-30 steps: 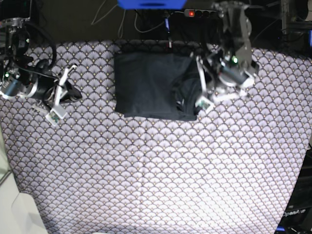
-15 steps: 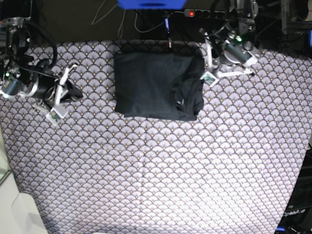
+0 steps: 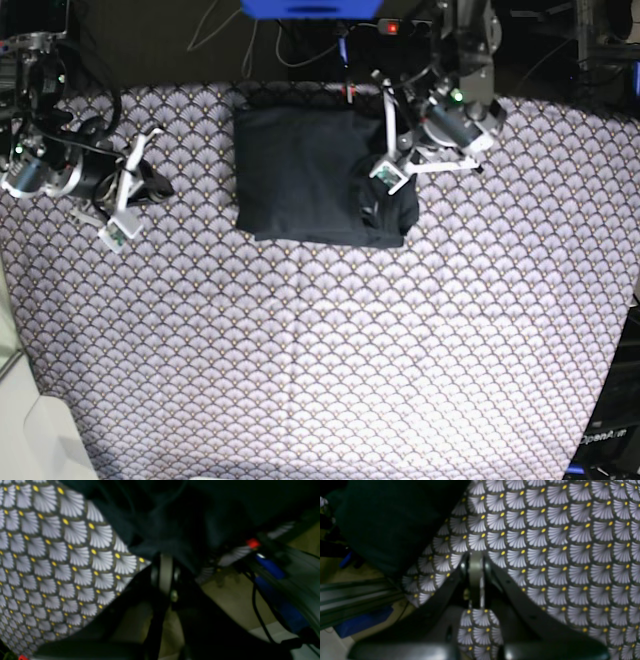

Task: Fold the T-shirt properly
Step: 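Grasp the folded shirt's corner with the left gripper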

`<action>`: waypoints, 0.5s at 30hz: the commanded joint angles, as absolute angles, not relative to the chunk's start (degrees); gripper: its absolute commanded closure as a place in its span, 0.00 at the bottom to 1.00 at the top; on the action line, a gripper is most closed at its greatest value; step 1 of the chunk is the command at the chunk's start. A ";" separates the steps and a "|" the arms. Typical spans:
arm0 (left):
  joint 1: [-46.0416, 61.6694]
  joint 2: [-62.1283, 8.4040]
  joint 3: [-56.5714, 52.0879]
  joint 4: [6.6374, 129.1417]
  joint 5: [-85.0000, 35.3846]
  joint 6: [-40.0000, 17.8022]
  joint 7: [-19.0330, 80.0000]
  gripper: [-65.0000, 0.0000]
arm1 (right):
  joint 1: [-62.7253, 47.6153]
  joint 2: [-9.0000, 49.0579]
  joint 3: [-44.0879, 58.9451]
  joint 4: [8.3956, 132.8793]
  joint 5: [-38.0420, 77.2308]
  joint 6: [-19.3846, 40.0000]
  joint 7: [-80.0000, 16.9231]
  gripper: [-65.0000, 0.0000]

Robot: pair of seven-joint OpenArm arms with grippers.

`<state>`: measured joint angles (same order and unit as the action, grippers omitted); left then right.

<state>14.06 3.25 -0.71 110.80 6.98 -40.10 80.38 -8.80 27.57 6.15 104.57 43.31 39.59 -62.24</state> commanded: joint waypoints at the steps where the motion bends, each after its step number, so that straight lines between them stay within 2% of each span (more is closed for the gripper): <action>1: 13.05 3.65 -0.84 110.55 6.73 -40.00 80.00 1.00 | -8.22 28.35 6.64 105.45 44.00 40.00 -61.23 1.00; 9: 11.82 3.74 -0.84 105.71 6.81 -40.00 79.87 1.00 | -8.22 28.53 6.64 105.45 44.00 40.00 -61.23 1.00; 15: 12.18 3.38 -1.10 103.60 6.64 -40.00 76.26 1.00 | -8.22 28.53 6.64 105.45 44.00 40.00 -61.23 1.00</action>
<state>12.34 3.14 -1.13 103.39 7.20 -40.10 77.28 -8.80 27.62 6.17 104.57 43.27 39.59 -62.28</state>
